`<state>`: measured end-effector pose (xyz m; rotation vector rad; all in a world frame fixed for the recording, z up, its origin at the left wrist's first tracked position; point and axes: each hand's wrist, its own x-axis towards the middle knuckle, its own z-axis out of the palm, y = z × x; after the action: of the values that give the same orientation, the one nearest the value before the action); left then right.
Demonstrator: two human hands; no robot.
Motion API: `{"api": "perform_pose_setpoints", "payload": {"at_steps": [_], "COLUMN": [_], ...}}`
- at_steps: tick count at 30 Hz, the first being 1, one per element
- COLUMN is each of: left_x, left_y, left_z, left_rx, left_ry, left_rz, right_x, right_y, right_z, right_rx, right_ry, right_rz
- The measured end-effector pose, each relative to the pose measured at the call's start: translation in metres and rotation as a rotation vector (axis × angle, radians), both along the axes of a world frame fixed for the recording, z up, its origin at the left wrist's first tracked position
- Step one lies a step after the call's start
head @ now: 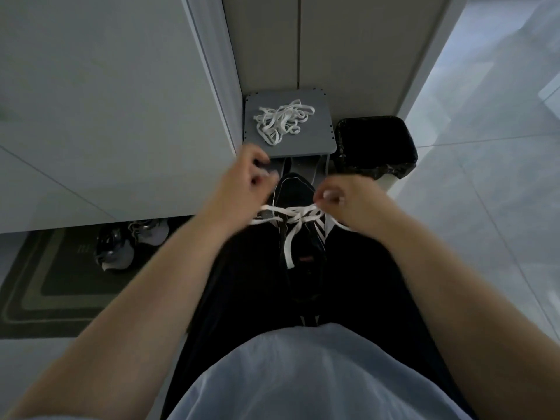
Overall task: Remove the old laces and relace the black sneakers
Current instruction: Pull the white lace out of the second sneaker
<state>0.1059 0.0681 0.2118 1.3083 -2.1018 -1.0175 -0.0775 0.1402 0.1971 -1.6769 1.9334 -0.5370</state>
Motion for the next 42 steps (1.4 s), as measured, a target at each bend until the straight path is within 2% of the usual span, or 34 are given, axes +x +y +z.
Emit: {"api": "perform_pose_setpoints", "payload": {"at_steps": [2,4,6,8,10,14,17,19,21,23,25,29,32,34,35,39,42], "left_x": [0.000,0.002,0.004,0.006,0.006,0.011,0.016,0.016,0.012,0.008,0.004,-0.001,-0.001,0.001,0.001,-0.017,-0.037], "left_y": [0.005,0.010,0.011,0.008,0.001,-0.005,-0.004,-0.003,0.002,0.009,0.018,0.031,0.036,0.032,0.029,0.013,0.010], "left_z": [-0.030,-0.045,-0.052,-0.053,-0.044,0.008,0.048,0.064,0.068,0.061,0.049,0.031,0.022,0.019,0.016,-0.001,-0.023], "left_rx": [-0.034,-0.036,-0.013,-0.064,-0.127,-0.187,-0.195,-0.153,-0.101,-0.056,-0.009,0.097,0.193,0.159,0.117,-0.087,-0.103], "left_ry": [-0.333,-0.536,-0.568,-0.521,-0.335,0.256,0.610,0.715,0.656,0.496,0.280,-0.214,-0.422,-0.474,-0.467,-0.268,-0.363], "left_rz": [-0.172,-0.194,-0.187,-0.190,-0.106,0.217,0.260,0.200,0.138,0.060,-0.066,-0.478,-0.656,-0.631,-0.580,-0.390,-0.486], "right_x": [0.007,0.008,0.005,0.001,-0.002,-0.003,0.002,0.004,0.005,0.004,0.002,-0.007,-0.016,-0.018,-0.016,-0.001,0.003], "right_y": [0.002,0.005,0.007,0.007,0.008,0.012,0.009,0.006,0.003,0.004,0.006,0.012,0.028,0.036,0.038,0.039,0.039], "right_z": [-0.014,-0.018,-0.020,-0.020,-0.019,-0.019,-0.023,-0.023,-0.018,-0.004,0.017,0.064,0.095,0.105,0.103,0.074,0.069], "right_rx": [0.101,0.117,0.088,0.082,0.108,0.110,0.121,0.066,-0.022,-0.108,-0.205,-0.447,-0.531,-0.511,-0.479,-0.334,-0.363], "right_ry": [0.165,0.186,0.059,-0.050,-0.059,0.002,0.114,0.042,-0.128,-0.481,-0.844,-1.352,-1.710,-1.764,-1.721,-1.364,-1.376], "right_rz": [0.061,0.021,-0.086,-0.199,-0.218,-0.113,-0.006,-0.037,-0.146,-0.283,-0.333,-0.251,-0.009,0.122,0.109,-0.139,-0.220]}}
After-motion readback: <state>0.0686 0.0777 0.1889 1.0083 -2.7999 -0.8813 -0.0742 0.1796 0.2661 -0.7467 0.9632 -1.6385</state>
